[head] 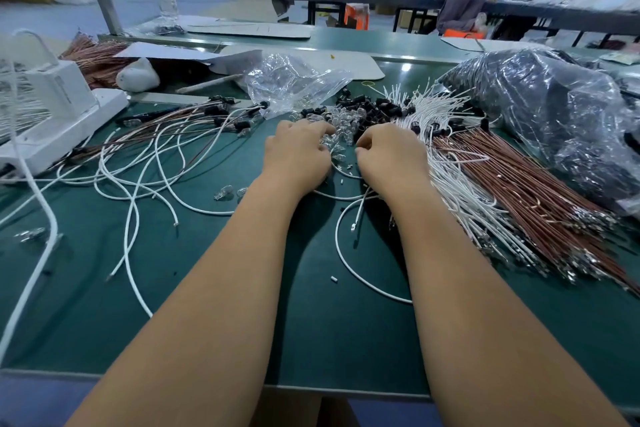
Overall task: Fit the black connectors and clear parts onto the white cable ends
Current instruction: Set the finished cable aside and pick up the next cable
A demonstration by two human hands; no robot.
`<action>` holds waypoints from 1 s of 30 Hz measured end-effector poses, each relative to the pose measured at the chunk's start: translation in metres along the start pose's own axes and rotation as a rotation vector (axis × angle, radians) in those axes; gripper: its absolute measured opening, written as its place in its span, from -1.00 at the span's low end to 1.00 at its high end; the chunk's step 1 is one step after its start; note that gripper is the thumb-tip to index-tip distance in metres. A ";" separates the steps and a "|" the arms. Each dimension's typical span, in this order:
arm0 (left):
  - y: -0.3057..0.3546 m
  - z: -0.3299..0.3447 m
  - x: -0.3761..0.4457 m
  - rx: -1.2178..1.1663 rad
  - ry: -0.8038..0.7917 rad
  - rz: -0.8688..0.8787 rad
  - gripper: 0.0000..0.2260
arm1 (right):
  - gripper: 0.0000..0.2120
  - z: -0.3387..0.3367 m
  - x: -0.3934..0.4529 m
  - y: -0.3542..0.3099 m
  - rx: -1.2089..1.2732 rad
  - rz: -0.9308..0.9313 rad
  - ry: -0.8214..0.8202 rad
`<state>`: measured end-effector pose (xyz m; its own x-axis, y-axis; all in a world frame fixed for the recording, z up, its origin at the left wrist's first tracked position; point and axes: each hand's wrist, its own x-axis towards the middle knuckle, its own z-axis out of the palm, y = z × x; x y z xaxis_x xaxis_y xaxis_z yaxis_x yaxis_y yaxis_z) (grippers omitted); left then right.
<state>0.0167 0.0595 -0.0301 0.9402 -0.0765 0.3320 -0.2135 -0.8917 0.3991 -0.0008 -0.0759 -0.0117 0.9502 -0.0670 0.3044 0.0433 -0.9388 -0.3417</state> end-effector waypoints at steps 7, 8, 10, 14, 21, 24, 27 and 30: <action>0.008 -0.006 -0.007 -0.251 0.204 0.195 -0.35 | -0.75 -0.004 -0.004 -0.006 0.485 -0.087 0.290; 0.009 -0.008 -0.007 -0.208 0.261 0.241 -0.35 | -0.77 -0.004 -0.006 -0.010 0.552 -0.168 0.305; 0.008 -0.009 -0.008 -0.141 0.335 0.285 -0.50 | -0.82 -0.002 -0.009 -0.018 0.618 -0.279 0.335; 0.002 -0.008 -0.005 -0.113 0.406 0.214 -0.81 | -0.80 -0.003 -0.009 -0.019 0.542 -0.303 0.497; -0.008 -0.014 -0.006 -0.194 0.361 0.112 -0.82 | -0.67 -0.014 -0.001 0.000 0.377 0.076 0.648; -0.005 -0.014 -0.008 -0.216 0.320 0.174 -0.81 | -0.48 -0.009 -0.005 -0.004 0.082 -0.110 0.589; -0.002 -0.015 -0.008 -0.240 0.314 0.274 -0.83 | -0.50 -0.005 -0.005 -0.011 -0.081 -0.302 0.480; 0.001 -0.014 -0.009 -0.262 0.307 0.302 -0.82 | -0.71 -0.002 -0.003 -0.010 0.041 -0.371 0.330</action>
<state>0.0042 0.0660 -0.0207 0.7133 -0.1441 0.6859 -0.5602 -0.7053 0.4344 -0.0048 -0.0665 -0.0078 0.7207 0.1593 0.6747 0.3779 -0.9062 -0.1897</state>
